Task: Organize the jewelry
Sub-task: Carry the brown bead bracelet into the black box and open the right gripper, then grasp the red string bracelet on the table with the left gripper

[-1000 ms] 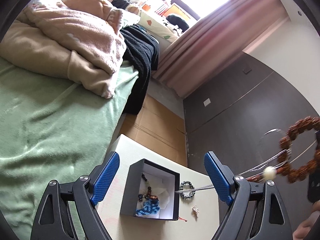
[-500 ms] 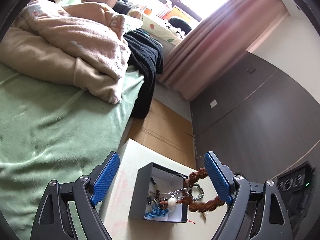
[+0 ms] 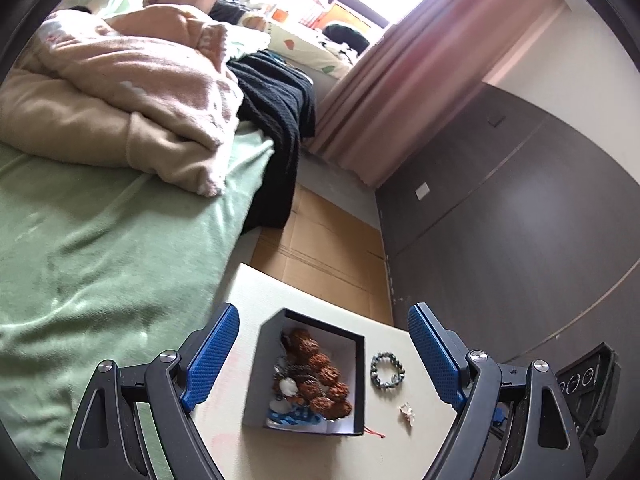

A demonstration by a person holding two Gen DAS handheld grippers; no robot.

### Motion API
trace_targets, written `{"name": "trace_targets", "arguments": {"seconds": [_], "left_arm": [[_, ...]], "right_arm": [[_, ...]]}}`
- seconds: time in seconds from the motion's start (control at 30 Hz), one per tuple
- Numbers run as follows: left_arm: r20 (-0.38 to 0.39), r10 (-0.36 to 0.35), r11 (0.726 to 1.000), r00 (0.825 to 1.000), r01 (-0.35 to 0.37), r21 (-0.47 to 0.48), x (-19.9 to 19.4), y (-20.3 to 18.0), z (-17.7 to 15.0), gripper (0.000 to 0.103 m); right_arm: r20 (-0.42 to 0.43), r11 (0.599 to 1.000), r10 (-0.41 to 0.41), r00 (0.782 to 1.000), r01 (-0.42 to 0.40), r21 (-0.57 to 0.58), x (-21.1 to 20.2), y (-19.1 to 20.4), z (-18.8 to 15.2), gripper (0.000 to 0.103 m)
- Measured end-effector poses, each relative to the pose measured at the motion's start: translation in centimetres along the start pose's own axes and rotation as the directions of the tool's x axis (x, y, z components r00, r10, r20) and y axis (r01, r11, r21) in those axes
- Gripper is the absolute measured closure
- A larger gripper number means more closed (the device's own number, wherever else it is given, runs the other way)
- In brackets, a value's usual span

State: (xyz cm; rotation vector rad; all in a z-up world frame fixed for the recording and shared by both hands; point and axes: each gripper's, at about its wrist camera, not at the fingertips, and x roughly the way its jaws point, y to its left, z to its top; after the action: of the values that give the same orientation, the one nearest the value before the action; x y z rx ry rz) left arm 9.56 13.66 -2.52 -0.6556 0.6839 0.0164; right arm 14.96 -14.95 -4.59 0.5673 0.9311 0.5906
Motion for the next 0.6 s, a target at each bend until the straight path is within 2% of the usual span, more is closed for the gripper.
{"name": "trace_targets", "arguments": {"seconds": [0.27, 0.37, 0.6], "left_arm": [[-0.063, -0.005, 0.993, 0.998, 0.012, 0.119, 1.5, -4.4, -2.4, 0.017], [-0.09, 0.0, 0.987, 0.996, 0.015, 0.163, 2.1, -5.8, -3.5, 0.026], [-0.144, 0.029, 0.967, 0.989, 0.008, 0.253, 2.9, -8.5, -6.8, 0.035]], "right_arm": [[0.026, 0.995, -0.073, 0.997, 0.071, 0.076, -3.5, -3.8, -0.3, 0.039], [0.019, 0.99, -0.1, 0.995, 0.097, 0.098, -4.4, -4.9, -0.6, 0.039], [0.026, 0.978, -0.135, 0.99, 0.129, 0.163, -6.9, -7.5, -0.9, 0.039]]}}
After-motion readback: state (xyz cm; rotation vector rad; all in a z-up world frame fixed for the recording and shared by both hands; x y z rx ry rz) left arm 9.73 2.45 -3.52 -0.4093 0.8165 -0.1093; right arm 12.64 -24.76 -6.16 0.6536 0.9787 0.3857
